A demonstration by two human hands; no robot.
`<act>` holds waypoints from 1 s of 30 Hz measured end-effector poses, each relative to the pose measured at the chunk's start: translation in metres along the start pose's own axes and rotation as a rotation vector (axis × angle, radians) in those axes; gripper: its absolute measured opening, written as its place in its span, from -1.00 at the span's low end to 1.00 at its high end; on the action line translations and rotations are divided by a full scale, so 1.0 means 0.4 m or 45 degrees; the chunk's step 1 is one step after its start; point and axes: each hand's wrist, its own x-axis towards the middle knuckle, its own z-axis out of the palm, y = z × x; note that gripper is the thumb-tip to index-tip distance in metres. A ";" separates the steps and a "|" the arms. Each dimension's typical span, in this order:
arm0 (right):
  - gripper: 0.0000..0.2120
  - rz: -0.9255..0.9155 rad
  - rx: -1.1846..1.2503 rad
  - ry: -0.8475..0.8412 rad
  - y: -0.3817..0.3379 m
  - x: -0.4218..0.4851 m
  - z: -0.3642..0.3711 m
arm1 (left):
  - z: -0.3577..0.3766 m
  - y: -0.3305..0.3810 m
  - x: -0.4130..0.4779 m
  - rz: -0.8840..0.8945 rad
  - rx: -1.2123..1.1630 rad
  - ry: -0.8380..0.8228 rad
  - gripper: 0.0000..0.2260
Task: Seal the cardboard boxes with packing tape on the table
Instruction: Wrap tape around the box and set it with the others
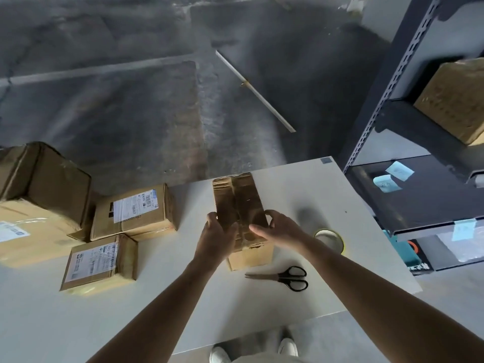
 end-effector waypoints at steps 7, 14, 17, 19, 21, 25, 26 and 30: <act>-0.40 0.089 0.063 -0.065 -0.041 -0.042 0.073 | -0.050 -0.030 0.044 0.163 0.206 -0.076 -0.44; -0.39 0.116 0.034 -0.012 -0.079 -0.068 0.106 | -0.081 -0.062 0.075 0.313 0.293 -0.108 -0.50; -0.40 0.132 -0.022 0.131 -0.094 -0.074 0.111 | -0.078 -0.081 0.071 0.323 0.352 -0.162 -0.21; -0.40 0.140 0.015 0.310 -0.102 -0.070 0.103 | -0.067 -0.093 0.070 0.318 0.402 -0.199 -0.02; -0.35 0.112 -0.026 0.425 -0.107 -0.061 0.091 | -0.062 -0.101 0.074 0.311 0.402 -0.213 0.06; -0.11 0.033 -0.263 0.450 -0.110 -0.032 0.074 | -0.060 -0.106 0.080 0.295 0.340 -0.242 0.07; -0.06 0.010 -0.323 0.437 -0.113 -0.021 0.069 | -0.059 -0.107 0.083 0.268 0.315 -0.251 0.07; 0.14 -0.021 -0.442 0.330 -0.122 0.039 0.052 | -0.066 -0.112 0.094 0.209 0.229 -0.251 -0.07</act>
